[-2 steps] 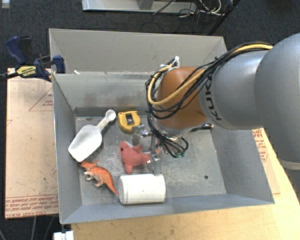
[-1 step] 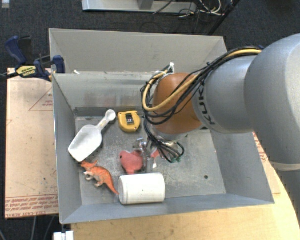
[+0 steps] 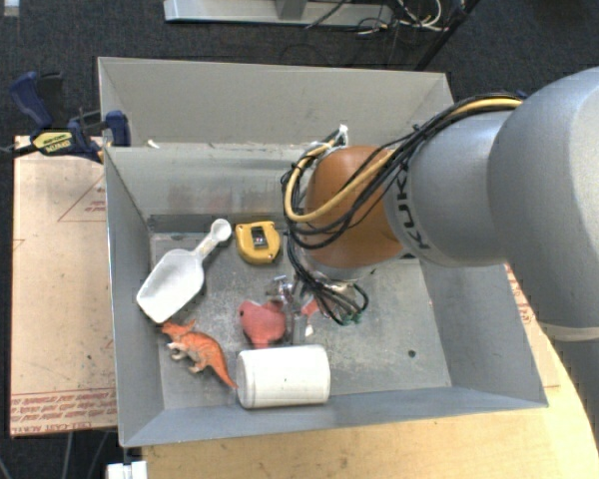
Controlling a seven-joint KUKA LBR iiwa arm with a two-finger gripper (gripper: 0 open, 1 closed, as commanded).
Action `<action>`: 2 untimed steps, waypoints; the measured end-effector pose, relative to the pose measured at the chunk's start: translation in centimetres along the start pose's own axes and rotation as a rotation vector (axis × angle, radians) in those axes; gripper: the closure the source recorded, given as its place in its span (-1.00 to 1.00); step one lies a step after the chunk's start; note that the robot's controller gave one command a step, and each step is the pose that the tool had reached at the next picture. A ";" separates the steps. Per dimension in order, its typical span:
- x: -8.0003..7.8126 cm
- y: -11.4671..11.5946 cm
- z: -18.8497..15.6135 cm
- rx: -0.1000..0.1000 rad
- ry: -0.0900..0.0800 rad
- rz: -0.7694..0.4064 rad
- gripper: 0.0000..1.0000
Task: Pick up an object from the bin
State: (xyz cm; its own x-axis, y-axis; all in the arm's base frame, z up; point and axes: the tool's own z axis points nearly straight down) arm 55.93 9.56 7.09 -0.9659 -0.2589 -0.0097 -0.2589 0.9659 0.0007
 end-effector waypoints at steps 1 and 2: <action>-0.8 0.2 -10.8 -0.001 -0.003 0.012 1.00; -0.8 0.2 -10.8 -0.001 -0.003 0.013 1.00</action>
Offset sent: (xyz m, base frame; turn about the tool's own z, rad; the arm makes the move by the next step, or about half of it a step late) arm 0.0000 0.0000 0.0000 0.0000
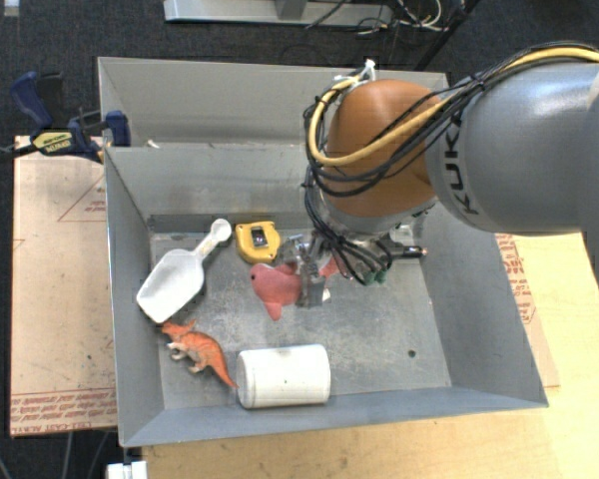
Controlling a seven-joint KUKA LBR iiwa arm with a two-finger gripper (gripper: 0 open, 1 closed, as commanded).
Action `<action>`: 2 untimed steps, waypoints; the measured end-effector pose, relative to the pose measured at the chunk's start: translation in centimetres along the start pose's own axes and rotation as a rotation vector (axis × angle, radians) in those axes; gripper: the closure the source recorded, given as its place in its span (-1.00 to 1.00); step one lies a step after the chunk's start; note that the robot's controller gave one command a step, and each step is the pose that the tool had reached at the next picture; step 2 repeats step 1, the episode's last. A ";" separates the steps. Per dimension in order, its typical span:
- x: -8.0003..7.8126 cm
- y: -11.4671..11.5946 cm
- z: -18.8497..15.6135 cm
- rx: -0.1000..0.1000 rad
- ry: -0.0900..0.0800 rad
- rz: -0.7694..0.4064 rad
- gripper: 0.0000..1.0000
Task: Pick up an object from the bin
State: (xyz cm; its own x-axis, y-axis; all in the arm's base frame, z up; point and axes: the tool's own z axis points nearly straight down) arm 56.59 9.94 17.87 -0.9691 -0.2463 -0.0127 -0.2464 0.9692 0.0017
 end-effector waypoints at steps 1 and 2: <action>-0.5 -0.3 -4.3 -0.001 -0.004 0.104 1.00; -0.5 -0.3 -4.3 -0.001 -0.004 0.104 1.00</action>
Offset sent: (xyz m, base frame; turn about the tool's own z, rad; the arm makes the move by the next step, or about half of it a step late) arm 0.0000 0.0000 0.0000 0.0000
